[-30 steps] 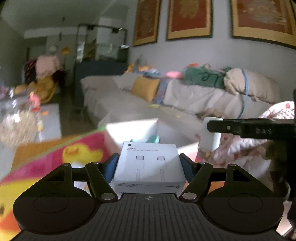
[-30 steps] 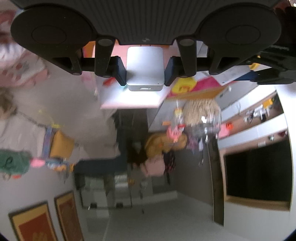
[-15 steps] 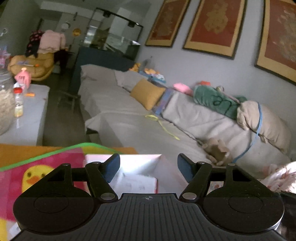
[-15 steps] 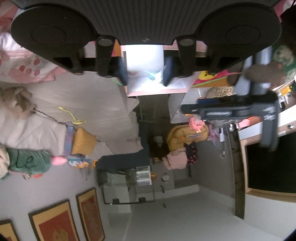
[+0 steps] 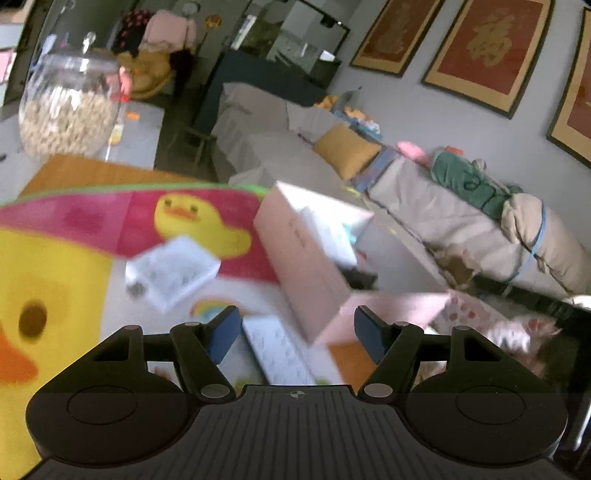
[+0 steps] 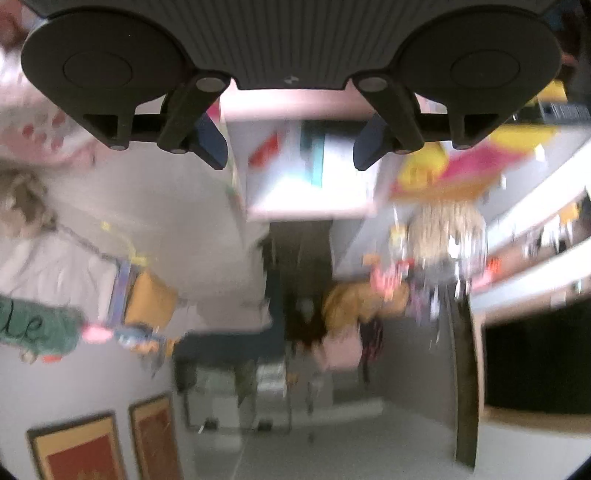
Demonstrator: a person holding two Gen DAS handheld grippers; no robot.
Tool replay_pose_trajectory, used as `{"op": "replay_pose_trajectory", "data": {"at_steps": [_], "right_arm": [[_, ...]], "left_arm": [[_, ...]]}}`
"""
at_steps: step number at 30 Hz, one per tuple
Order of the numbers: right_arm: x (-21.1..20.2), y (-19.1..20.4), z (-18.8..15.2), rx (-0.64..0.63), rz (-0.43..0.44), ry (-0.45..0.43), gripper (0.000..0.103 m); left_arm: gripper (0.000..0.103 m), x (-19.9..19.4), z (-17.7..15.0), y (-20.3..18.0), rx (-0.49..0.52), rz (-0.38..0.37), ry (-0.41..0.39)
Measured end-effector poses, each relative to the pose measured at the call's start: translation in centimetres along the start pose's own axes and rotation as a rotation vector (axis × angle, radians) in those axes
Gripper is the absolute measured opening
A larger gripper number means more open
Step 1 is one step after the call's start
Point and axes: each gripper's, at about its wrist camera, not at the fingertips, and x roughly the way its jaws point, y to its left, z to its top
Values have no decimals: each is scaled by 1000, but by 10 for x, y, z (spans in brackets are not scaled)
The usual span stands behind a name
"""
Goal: Organize rigid objects
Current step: 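Grasp the white remote control with the right gripper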
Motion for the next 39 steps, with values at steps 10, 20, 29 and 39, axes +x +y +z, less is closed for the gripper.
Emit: {"op": "replay_pose_trajectory", "data": {"at_steps": [10, 20, 29, 39], "right_arm": [[53, 5, -62, -106, -54, 226, 78], [46, 2, -63, -18, -10, 262, 75], [8, 12, 11, 40, 47, 5, 75], [55, 28, 17, 93, 63, 28, 79]], "left_arm": [[73, 11, -25, 7, -19, -64, 51], [73, 6, -27, 9, -34, -60, 40], [73, 8, -31, 14, -53, -17, 60], [72, -6, -27, 25, -25, 87, 35]]}}
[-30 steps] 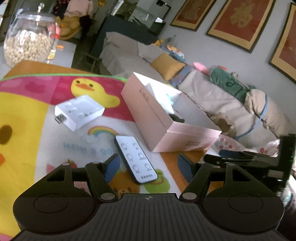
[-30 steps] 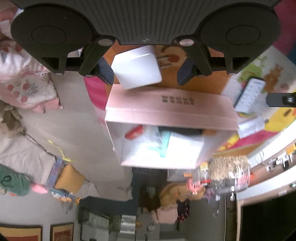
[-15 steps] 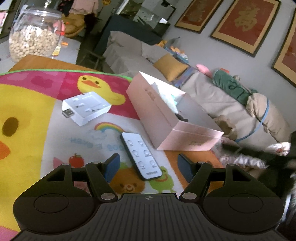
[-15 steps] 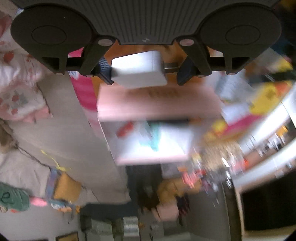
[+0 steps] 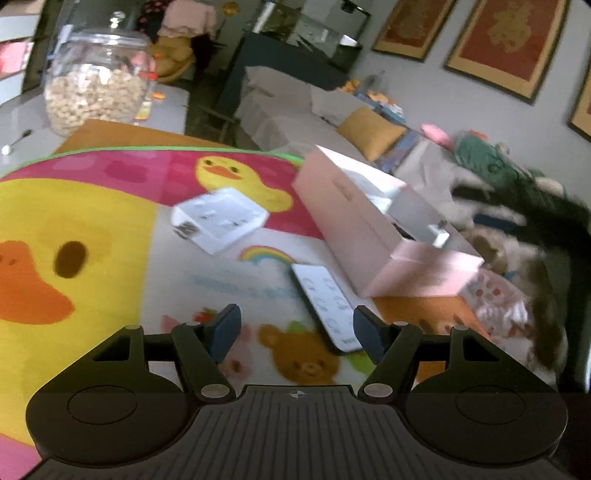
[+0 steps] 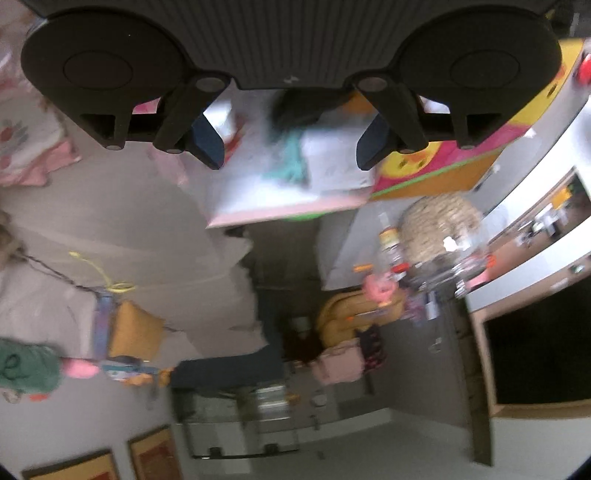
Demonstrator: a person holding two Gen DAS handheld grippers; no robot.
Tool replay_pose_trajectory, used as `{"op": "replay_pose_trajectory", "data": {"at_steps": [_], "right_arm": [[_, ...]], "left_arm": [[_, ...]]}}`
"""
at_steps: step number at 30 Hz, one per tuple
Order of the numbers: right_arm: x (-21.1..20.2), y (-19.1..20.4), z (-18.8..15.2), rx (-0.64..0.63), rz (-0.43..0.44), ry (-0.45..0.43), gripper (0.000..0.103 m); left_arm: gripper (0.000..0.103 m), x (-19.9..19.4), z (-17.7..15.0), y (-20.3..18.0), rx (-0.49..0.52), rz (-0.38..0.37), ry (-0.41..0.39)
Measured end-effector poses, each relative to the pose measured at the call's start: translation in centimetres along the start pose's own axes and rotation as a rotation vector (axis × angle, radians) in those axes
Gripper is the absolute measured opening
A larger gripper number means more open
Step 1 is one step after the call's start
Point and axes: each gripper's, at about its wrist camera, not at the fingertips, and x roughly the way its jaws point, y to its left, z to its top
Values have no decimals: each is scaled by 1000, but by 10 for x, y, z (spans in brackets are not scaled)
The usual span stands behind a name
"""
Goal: Organize rigid objects
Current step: 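Grasp the white remote control with the right gripper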
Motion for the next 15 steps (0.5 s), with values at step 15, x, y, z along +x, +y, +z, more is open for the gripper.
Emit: {"op": "replay_pose_trajectory", "data": {"at_steps": [15], "right_arm": [[39, 118, -81, -278, 195, 307, 41]], "left_arm": [[72, -18, 14, 26, -53, 153, -47]]}}
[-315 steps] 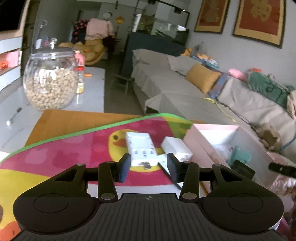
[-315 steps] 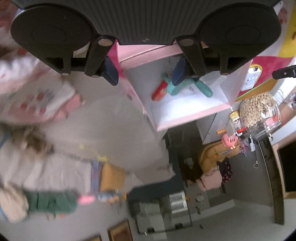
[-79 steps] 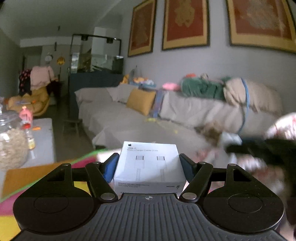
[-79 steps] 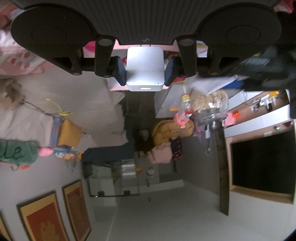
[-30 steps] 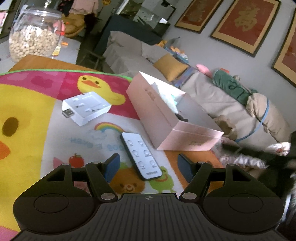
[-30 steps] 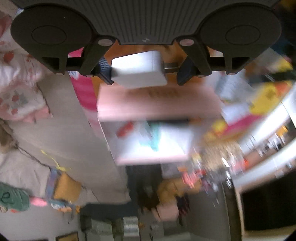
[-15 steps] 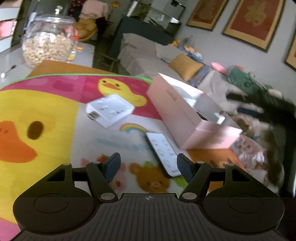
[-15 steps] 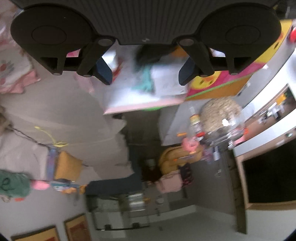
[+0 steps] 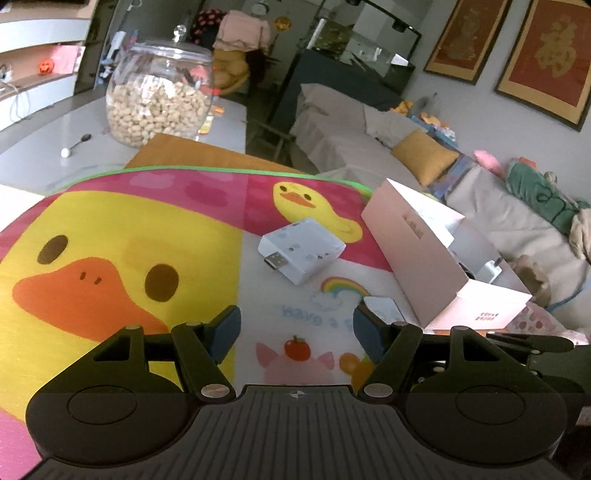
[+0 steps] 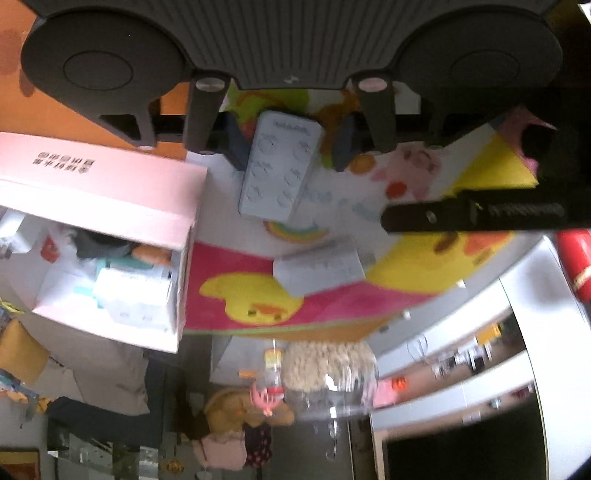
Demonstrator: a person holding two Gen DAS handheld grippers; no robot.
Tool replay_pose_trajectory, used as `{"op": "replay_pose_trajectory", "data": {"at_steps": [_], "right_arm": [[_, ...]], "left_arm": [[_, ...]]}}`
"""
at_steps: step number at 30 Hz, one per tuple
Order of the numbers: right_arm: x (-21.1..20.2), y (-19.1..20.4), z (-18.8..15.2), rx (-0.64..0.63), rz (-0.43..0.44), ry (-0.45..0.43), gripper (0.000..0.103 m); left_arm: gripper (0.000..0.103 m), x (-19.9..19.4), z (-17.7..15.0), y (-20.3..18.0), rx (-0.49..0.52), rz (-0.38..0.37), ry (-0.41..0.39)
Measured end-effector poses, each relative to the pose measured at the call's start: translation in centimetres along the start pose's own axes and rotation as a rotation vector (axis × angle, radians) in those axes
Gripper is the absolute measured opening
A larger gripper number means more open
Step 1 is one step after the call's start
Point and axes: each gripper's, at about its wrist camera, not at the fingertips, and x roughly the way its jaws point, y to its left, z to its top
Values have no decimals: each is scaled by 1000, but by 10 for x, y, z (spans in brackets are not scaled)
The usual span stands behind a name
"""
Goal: Organize rigid objects
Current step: 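Grasp the white remote control with the right gripper, then grasp the white power bank with the left gripper while the right gripper holds the remote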
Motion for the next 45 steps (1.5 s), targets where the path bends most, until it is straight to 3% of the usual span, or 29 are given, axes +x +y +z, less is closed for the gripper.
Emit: {"op": "replay_pose_trajectory", "data": {"at_steps": [11, 15, 18, 22, 25, 30, 33, 36, 45], "right_arm": [[-55, -19, -51, -11, -26, -27, 38], [-65, -27, -63, 7, -36, -56, 40], [-64, -28, -67, 5, -12, -70, 54], [-63, -26, -66, -10, 2, -72, 62], [-63, -29, -66, 9, 10, -75, 64], [-62, -29, -66, 19, 17, -78, 64], [-62, -29, -66, 21, 17, -78, 64], [-62, -30, -66, 20, 17, -78, 64], [-58, -29, -62, 20, 4, -72, 64]], "left_arm": [[72, 11, 4, -13, 79, -3, 19], [72, 23, 19, -29, 238, -3, -11], [72, 41, 34, -41, 382, 35, -17], [73, 75, 45, -49, 505, 109, 17], [75, 100, 48, -46, 515, 126, 92], [74, 110, 51, -41, 454, 92, 95], [67, 107, 50, -40, 445, 75, 98], [53, 95, 45, -39, 439, 65, 101], [53, 18, -14, -48, 443, 57, 122]]}}
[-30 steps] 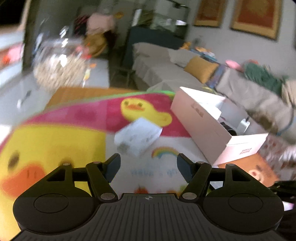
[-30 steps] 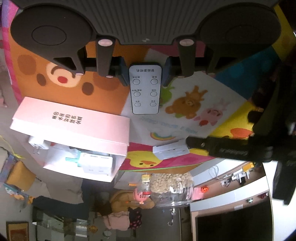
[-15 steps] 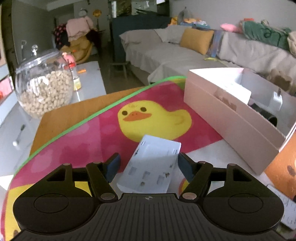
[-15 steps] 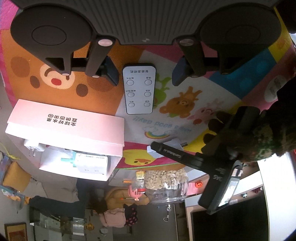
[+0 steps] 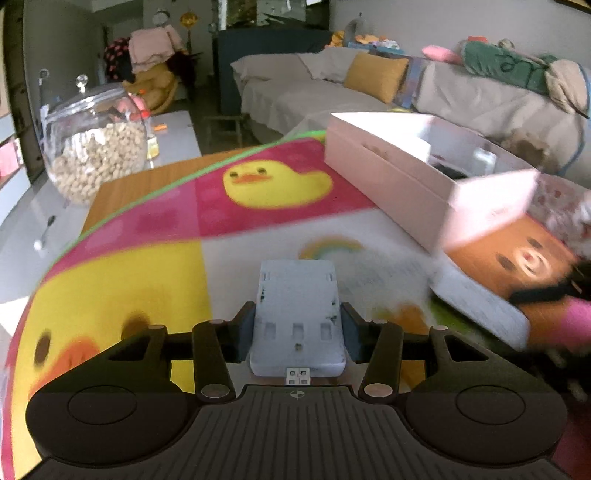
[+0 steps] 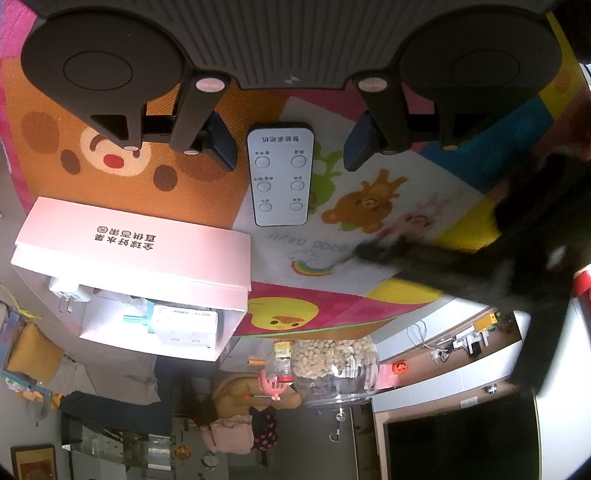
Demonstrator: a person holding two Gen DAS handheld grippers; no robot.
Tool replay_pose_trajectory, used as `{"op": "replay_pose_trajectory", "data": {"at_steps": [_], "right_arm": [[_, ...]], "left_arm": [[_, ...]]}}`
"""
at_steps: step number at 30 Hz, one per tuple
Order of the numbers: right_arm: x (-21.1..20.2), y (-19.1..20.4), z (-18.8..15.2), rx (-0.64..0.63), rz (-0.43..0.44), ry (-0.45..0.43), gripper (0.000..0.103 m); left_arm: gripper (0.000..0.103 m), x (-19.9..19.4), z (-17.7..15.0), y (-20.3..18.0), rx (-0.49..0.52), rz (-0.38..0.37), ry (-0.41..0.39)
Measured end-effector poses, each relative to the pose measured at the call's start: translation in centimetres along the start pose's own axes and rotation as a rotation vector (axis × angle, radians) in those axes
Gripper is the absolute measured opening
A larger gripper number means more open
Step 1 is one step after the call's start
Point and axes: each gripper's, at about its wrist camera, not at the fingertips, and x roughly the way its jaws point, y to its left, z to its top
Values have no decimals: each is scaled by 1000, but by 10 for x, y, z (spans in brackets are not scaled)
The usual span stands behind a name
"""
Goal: Organize rigid objects
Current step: 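Grasp the white power bank with the left gripper while the right gripper holds the remote, then carry remote and power bank over the pink box and open both grippers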
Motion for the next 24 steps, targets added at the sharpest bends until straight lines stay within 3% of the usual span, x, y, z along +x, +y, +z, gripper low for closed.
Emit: {"op": "replay_pose_trajectory", "data": {"at_steps": [7, 11, 13, 20, 24], "right_arm": [[26, 4, 19, -33, -63, 9, 64], [32, 9, 27, -57, -40, 13, 39], [30, 14, 27, -72, -43, 24, 38], [-27, 3, 6, -34, -39, -30, 38], [-73, -20, -3, 40, -100, -97, 38]], "left_arm": [[54, -9, -7, -7, -35, 19, 8], [53, -8, -6, -6, -31, 9, -2], [53, -12, -10, -9, -19, 8, -12], [53, -45, -30, -33, -22, -130, -8], [53, -71, -21, -49, -29, -205, -75]]}}
